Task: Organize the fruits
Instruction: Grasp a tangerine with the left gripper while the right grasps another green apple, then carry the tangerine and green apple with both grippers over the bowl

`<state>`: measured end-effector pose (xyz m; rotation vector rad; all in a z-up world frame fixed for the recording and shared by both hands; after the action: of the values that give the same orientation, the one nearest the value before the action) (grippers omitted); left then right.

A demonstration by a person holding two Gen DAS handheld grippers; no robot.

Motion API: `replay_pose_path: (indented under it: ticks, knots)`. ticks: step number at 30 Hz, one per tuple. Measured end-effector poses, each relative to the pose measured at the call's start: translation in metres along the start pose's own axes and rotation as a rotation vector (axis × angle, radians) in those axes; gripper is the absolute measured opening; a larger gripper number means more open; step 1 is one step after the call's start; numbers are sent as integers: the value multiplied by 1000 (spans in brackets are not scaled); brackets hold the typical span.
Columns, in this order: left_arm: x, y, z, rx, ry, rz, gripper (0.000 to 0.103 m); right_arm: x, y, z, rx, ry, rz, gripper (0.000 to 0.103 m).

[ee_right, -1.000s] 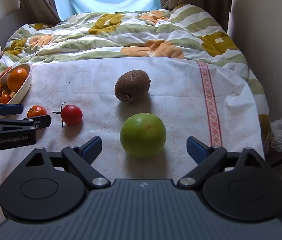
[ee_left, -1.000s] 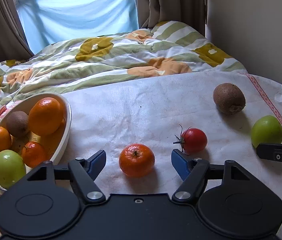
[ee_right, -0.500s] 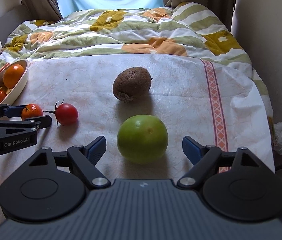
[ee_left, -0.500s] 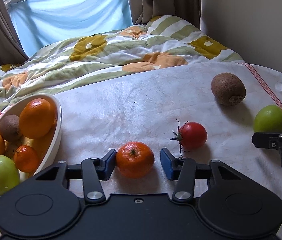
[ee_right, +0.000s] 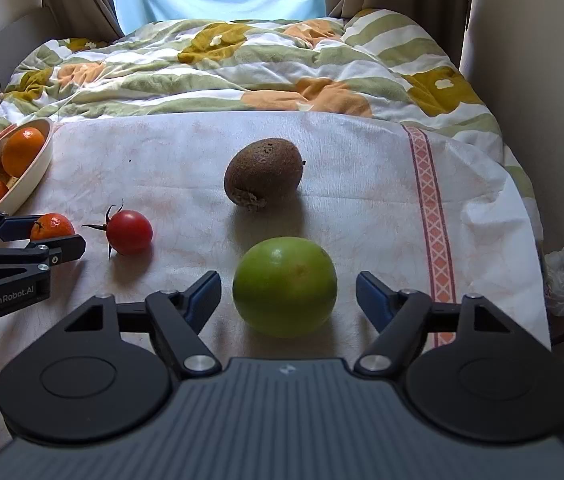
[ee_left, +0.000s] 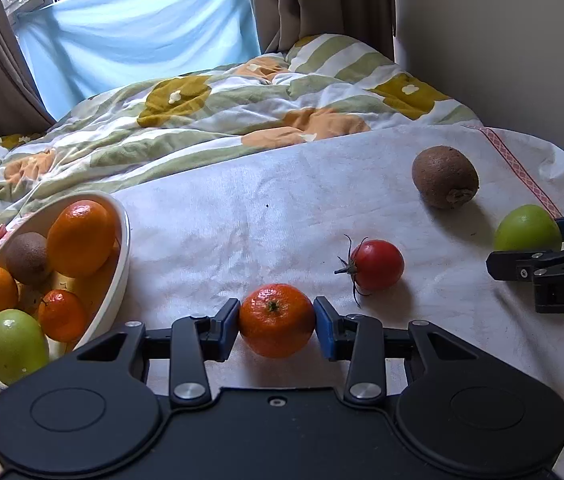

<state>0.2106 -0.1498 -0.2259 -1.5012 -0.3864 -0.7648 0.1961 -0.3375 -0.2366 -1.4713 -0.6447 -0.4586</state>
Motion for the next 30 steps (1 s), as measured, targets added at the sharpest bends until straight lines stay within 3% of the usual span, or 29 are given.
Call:
replay_pose_path:
  ticks: [3, 21, 30]
  knots:
    - [0, -2, 1, -5, -5, -1, 44, -1, 2, 0, 6, 10, 6, 69]
    - [2, -43, 16, 23, -77, -42, 44, -2, -17, 13, 30, 2, -17, 69]
    - [16, -95, 47, 77, -153, -114, 44, 27, -52, 42, 98, -37, -70, 69]
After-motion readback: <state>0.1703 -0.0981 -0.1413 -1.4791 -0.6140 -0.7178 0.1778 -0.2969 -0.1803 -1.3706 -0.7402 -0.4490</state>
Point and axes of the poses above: each gripper's, at about its wrist camera, not at the fingertips, and y roughly the way its jaws point, z to its left, x to its top, the point moved 1 cm from there along y, roughly the way its jaws point, and after that the axes turned 6 degrees about -y, right-handed, at the moved point
